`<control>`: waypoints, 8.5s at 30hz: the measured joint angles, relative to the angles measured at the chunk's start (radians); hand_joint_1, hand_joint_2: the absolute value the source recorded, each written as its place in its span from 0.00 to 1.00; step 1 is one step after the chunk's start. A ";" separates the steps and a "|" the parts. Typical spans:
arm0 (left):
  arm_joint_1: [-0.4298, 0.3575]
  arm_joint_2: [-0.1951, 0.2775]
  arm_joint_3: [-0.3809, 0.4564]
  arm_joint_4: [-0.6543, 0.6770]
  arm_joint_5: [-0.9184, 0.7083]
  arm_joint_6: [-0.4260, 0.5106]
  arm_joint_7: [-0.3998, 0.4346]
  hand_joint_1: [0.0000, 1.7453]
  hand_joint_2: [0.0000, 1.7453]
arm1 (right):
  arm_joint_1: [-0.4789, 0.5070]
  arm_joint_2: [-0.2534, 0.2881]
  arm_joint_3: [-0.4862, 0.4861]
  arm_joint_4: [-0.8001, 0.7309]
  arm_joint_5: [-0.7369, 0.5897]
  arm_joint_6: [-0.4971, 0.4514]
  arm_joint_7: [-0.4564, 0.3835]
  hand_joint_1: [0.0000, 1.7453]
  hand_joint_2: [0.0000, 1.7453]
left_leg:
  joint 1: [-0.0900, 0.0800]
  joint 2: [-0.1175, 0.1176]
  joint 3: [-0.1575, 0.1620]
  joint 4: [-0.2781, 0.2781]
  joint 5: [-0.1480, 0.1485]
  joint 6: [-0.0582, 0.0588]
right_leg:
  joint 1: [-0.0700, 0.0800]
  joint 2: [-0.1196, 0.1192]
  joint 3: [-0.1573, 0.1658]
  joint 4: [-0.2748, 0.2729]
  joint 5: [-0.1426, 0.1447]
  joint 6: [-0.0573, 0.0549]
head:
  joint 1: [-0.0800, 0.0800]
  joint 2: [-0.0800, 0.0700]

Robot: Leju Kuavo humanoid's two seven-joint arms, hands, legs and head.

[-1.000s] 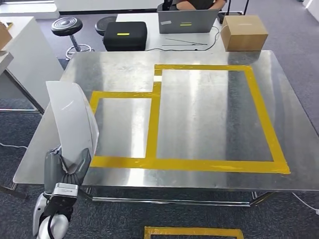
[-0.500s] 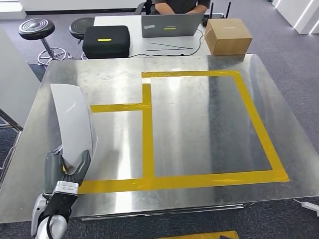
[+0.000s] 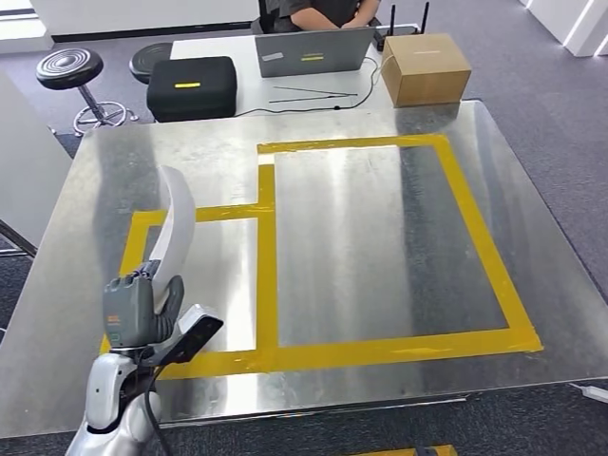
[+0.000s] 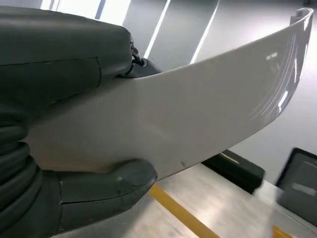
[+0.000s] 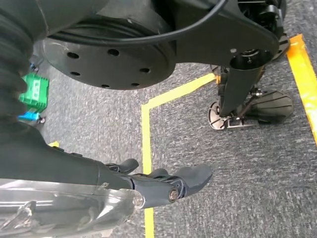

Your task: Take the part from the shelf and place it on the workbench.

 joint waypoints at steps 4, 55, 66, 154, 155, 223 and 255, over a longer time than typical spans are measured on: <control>-0.089 -0.014 0.019 0.122 -0.268 0.040 0.180 1.00 1.00 | -0.003 0.000 0.010 0.000 0.030 0.004 0.007 0.00 1.00 | 0.000 0.000 0.000 -0.001 0.002 -0.005 | 0.000 0.000 0.000 0.000 0.002 -0.003 | 0.000 0.000; 0.081 0.054 0.795 0.122 0.791 -0.251 -0.475 0.00 0.00 | 0.006 0.034 -0.040 0.000 0.095 -0.031 -0.003 0.00 0.00 | 0.031 0.012 -0.041 0.073 -0.048 -0.053 | -0.028 0.012 0.009 0.013 -0.008 -0.013 | 0.007 0.000; -0.029 0.016 1.281 0.851 0.705 -0.174 -0.148 0.00 0.00 | 0.016 0.048 -0.088 0.000 0.119 -0.019 -0.018 0.00 0.00 | 0.005 -0.006 0.108 -0.001 -0.094 -0.011 | -0.003 0.010 -0.072 0.007 0.082 0.001 | -0.008 0.000; -0.078 -0.120 1.264 1.079 0.412 -0.235 0.026 0.00 0.00 | 0.028 0.046 -0.077 -0.002 0.241 -0.031 0.010 0.00 0.00 | 0.005 0.020 0.022 0.143 -0.041 -0.035 | 0.009 -0.100 0.012 -0.040 0.030 -0.029 | -0.039 -0.001; -0.081 -0.121 1.260 1.079 0.409 -0.236 0.026 0.00 0.00 | 0.029 0.045 -0.080 -0.002 0.239 -0.029 0.009 0.00 0.00 | 0.002 0.037 0.079 0.068 -0.049 -0.029 | 0.010 -0.112 0.003 -0.035 0.037 -0.024 | -0.039 -0.001; -0.070 -0.120 1.216 1.084 0.343 -0.289 0.013 0.00 0.00 | 0.036 0.021 -0.122 -0.004 0.251 0.002 0.002 0.00 0.00 | -0.008 0.011 0.019 0.006 -0.026 0.030 | -0.002 -0.068 0.123 0.031 -0.117 0.019 | -0.030 -0.001; -0.076 -0.121 1.216 1.087 0.340 -0.292 -0.032 0.00 0.00 | 0.036 0.020 -0.141 -0.006 0.271 0.004 -0.007 0.00 0.00 | -0.009 0.009 -0.050 0.025 0.022 0.031 | 0.006 -0.033 0.098 0.110 -0.206 0.011 | -0.004 0.000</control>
